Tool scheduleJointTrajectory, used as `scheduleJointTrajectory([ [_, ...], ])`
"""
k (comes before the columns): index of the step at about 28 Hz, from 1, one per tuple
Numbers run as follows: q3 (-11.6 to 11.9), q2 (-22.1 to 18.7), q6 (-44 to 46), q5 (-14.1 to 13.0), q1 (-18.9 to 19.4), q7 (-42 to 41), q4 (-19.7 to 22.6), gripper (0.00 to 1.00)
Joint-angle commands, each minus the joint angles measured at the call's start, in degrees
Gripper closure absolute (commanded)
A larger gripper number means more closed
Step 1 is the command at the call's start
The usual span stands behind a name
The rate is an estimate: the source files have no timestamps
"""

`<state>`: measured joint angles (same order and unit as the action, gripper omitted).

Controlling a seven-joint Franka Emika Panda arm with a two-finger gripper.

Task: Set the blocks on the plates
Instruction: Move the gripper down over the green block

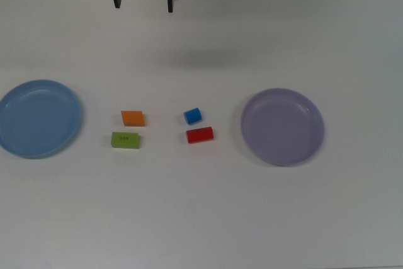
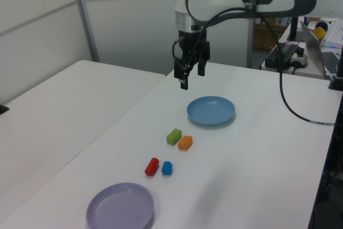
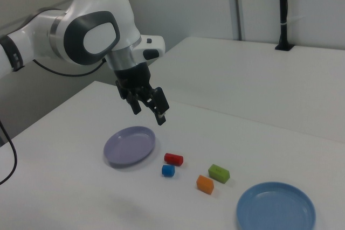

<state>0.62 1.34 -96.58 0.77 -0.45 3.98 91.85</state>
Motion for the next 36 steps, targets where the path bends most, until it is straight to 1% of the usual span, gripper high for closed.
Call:
scheduleJointTrajectory([
  [1,1.40,0.68,-0.72,-0.86,0.72,-2.03,-0.27,0.00],
  [6,1.49,1.47,-0.81,-1.73,-0.95,-9.25,-0.19,0.00],
  [7,1.49,2.87,-0.89,-2.70,-1.65,-11.26,-0.27,0.00],
  [10,1.49,5.33,-1.16,-3.85,-2.97,-12.86,-0.54,0.00],
  [13,1.49,8.23,-3.08,-3.76,-4.11,-13.39,-0.54,0.00],
  [18,1.49,11.66,-8.18,-3.76,-5.17,-13.30,-0.10,0.00],
  [19,1.49,13.24,-10.45,-3.76,-5.17,-13.04,-0.01,0.00],
  [24,1.49,17.20,-15.65,-3.67,-5.17,-12.60,0.08,0.00],
  [26,1.49,19.48,-18.20,-3.58,-5.17,-12.42,0.08,0.00],
  [30,1.49,22.12,-21.10,-2.97,-5.09,-12.42,0.08,0.00],
  [31,1.49,23.35,-22.76,-2.88,-5.17,-12.42,0.08,0.00],
  [36,1.49,25.99,-26.55,-2.88,-5.09,-12.42,0.08,0.00],
])
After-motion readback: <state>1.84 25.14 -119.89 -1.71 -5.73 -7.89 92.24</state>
